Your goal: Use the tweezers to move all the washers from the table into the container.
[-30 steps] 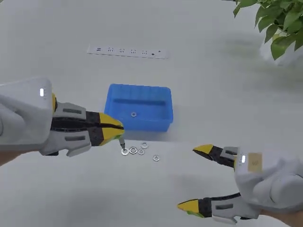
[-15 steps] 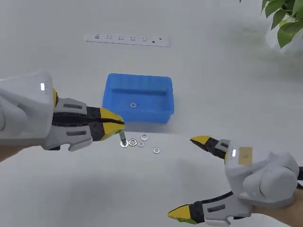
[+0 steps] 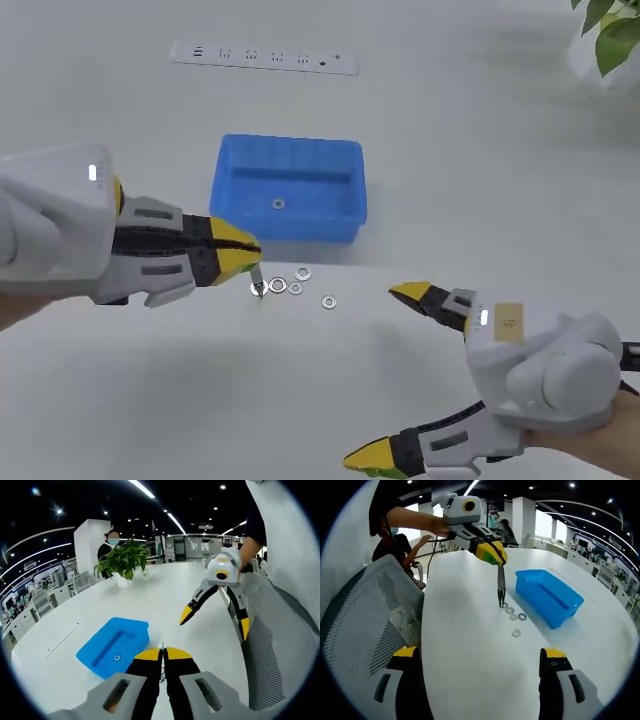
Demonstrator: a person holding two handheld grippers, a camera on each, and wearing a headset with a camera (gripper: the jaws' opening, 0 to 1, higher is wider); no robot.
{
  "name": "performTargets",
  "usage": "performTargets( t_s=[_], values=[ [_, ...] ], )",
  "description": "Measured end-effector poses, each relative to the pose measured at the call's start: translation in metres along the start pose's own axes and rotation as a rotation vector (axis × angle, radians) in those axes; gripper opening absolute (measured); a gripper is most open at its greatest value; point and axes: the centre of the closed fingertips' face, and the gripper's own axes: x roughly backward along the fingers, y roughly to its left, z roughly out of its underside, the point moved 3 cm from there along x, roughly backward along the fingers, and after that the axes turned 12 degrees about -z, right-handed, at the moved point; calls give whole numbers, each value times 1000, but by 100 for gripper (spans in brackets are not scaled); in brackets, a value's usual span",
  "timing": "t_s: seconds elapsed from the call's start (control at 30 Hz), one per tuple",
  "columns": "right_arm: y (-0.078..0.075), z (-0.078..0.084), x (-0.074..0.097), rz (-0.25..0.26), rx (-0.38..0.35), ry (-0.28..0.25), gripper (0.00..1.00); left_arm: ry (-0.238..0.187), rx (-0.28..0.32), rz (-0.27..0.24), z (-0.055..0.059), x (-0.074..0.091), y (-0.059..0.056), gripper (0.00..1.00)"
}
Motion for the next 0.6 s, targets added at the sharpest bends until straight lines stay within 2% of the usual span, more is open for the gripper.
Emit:
performTargets(
  t_s=[0.13,0.3,0.37,0.53,0.6],
  values=[
    [1,-1,-2,-6,-8,-4,100,2,4,10,0,0,-1,5],
    [-2,-6,-5,-11,-11,-14,100,34,5,22,0,1,1,5],
    [-6,-13,-8,-16,-2,-20,98,43,13,31,1,2,2,5],
    [-15,-41,-26,-79,46,-42,97,61,15,45,0,0,3,5],
    [-19,-54,-35,-120,59,-53,94,68,13,50,-1,-1,3,5]
  ],
)
